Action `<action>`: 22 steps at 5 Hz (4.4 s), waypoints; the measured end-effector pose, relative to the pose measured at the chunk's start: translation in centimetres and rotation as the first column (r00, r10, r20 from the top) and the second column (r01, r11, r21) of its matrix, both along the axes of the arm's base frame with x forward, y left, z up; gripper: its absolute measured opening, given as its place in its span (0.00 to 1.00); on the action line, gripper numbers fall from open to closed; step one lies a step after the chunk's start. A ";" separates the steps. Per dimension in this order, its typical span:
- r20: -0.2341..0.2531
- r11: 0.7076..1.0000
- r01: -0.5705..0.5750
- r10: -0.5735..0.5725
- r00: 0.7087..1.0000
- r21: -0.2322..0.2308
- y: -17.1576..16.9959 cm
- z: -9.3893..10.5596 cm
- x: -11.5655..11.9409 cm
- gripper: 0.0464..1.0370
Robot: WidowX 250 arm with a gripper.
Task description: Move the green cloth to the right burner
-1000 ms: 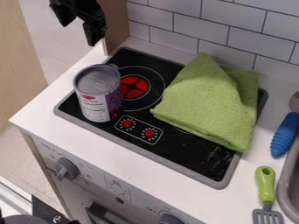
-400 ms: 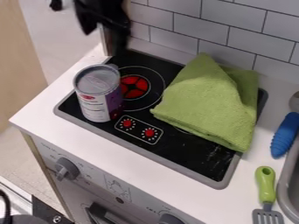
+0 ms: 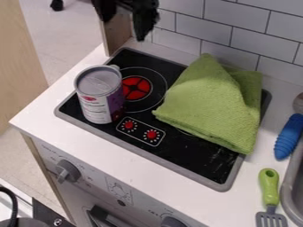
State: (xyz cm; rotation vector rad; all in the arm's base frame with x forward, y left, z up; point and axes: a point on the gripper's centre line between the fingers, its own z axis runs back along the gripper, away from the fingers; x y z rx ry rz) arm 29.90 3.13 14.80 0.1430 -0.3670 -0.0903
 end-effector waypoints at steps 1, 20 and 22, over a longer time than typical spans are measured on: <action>-0.014 0.999 -0.046 0.046 0.999 -0.023 -2.7 -0.8 0.2 0.92; 0.137 0.856 -0.492 0.475 0.869 0.156 7.4 -11.1 6.3 0.01; 0.136 0.836 -0.530 0.514 0.847 0.140 7.7 -11.0 6.7 0.01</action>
